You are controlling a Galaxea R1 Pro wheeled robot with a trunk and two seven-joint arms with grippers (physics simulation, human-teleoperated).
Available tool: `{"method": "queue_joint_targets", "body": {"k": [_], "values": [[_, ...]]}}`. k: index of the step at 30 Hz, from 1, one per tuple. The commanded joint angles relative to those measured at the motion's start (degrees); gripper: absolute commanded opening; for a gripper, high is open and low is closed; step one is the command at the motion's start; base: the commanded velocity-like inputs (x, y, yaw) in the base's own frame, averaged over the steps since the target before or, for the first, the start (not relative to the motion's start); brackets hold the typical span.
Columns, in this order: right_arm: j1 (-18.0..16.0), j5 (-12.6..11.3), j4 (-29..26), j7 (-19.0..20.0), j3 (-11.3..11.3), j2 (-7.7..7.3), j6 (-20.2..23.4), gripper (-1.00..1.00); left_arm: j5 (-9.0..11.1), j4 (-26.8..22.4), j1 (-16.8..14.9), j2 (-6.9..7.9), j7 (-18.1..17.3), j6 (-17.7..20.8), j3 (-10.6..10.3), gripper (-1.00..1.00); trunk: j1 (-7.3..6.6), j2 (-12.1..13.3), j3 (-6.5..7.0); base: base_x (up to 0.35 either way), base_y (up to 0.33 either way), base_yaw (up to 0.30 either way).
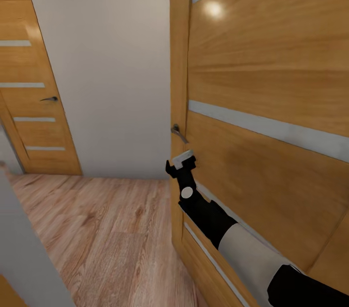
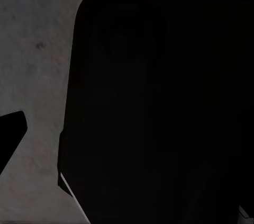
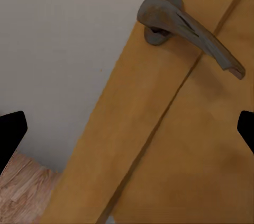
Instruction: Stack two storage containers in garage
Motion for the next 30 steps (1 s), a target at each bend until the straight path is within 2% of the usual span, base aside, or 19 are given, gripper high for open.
{"method": "queue_joint_targets", "body": {"k": [1,4,9,18,24,30], "values": [[-0.04,0.56,-0.06,0.14,0.16,0.0,0.51,1.0,0.36,0.0,-0.02,-0.01,0.03,-0.1,0.1,1.0,0.0,-0.03,-0.06,0.0,0.0,0.07],[-0.03,0.61,-0.11,3.01,0.2,0.0,0.44,1.0,0.35,0.0,-0.02,-0.01,0.03,-0.07,0.1,1.0,0.0,-0.03,-0.06,0.0,0.0,0.024],[-0.02,0.66,-0.13,4.79,0.09,0.0,0.39,1.0,0.34,0.0,-0.02,-0.02,0.03,-0.11,0.1,1.0,0.0,-0.03,-0.06,0.0,0.0,0.007],[-0.02,0.13,0.44,4.82,-0.36,0.0,0.56,1.0,0.31,0.0,-0.02,-0.01,0.03,-0.13,0.1,1.0,0.0,-0.03,-0.06,0.0,0.0,0.0],[-0.02,-2.9,0.79,3.93,-0.52,0.0,0.66,1.0,0.33,0.0,-0.02,-0.05,0.03,-0.13,0.09,1.0,0.0,-0.03,-0.06,0.0,0.0,0.0],[-0.02,-3.78,0.83,3.28,-0.46,0.0,0.59,1.0,0.31,0.0,-0.02,-0.03,0.03,-0.12,0.1,1.0,0.0,-0.03,-0.06,0.0,0.0,0.0]]}}
